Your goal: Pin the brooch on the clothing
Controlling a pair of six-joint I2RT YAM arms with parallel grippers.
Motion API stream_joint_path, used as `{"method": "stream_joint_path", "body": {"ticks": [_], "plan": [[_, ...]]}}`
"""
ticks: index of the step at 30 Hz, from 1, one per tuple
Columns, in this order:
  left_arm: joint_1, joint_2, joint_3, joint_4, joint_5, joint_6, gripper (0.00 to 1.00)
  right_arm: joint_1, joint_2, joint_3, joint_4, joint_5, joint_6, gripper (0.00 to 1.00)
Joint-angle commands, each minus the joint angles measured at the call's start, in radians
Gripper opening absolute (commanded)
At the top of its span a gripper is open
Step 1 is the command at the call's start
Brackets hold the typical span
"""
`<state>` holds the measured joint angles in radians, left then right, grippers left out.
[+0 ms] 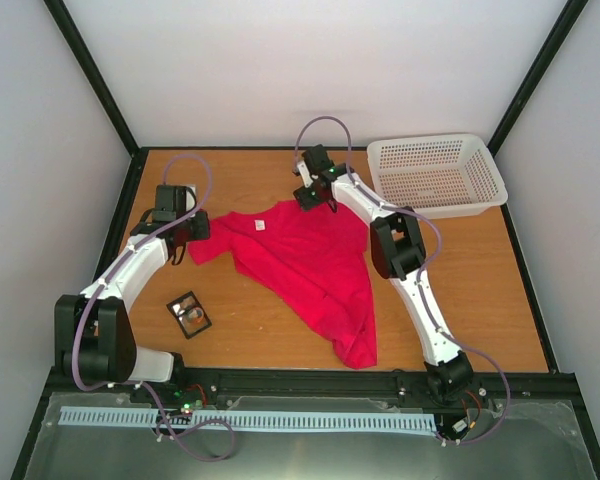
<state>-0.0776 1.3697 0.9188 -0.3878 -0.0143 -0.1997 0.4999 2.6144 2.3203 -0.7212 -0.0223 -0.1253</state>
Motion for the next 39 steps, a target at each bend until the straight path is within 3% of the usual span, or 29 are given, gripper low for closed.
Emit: {"method": "stream_joint_path", "body": {"ticks": [1,5,8,21,25,29,32,37,39], "plan": [[-0.002,-0.023,0.013,0.032,0.013,0.016,0.01,-0.020,-0.004,-0.067,-0.109,0.008,0.025,0.63],[-0.002,-0.032,0.009,0.034,0.008,0.015,0.04,-0.032,-0.055,-0.159,-0.083,-0.032,0.050,0.35],[-0.002,-0.033,0.008,0.037,0.002,0.011,0.05,-0.050,-0.121,-0.205,-0.092,-0.027,0.074,0.04],[-0.011,0.034,0.020,0.017,0.199,-0.005,0.08,-0.056,-0.850,-1.161,0.285,0.071,0.301,0.03],[-0.014,0.039,0.036,-0.024,0.260,-0.049,0.09,-0.058,-0.955,-1.361,0.353,0.078,0.323,0.02],[-0.014,0.004,0.005,-0.063,0.244,-0.127,0.15,-0.059,-0.998,-1.428,0.361,0.089,0.307,0.03],[-0.014,-0.014,-0.036,-0.104,0.191,-0.238,0.15,-0.060,-1.008,-1.432,0.333,0.114,0.286,0.03],[-0.013,-0.039,-0.114,-0.073,0.291,-0.316,0.14,-0.060,-1.067,-1.447,0.322,0.080,0.271,0.03],[-0.014,-0.050,-0.116,-0.058,0.355,-0.292,0.19,-0.060,-1.093,-1.457,0.319,0.022,0.262,0.03]]}}
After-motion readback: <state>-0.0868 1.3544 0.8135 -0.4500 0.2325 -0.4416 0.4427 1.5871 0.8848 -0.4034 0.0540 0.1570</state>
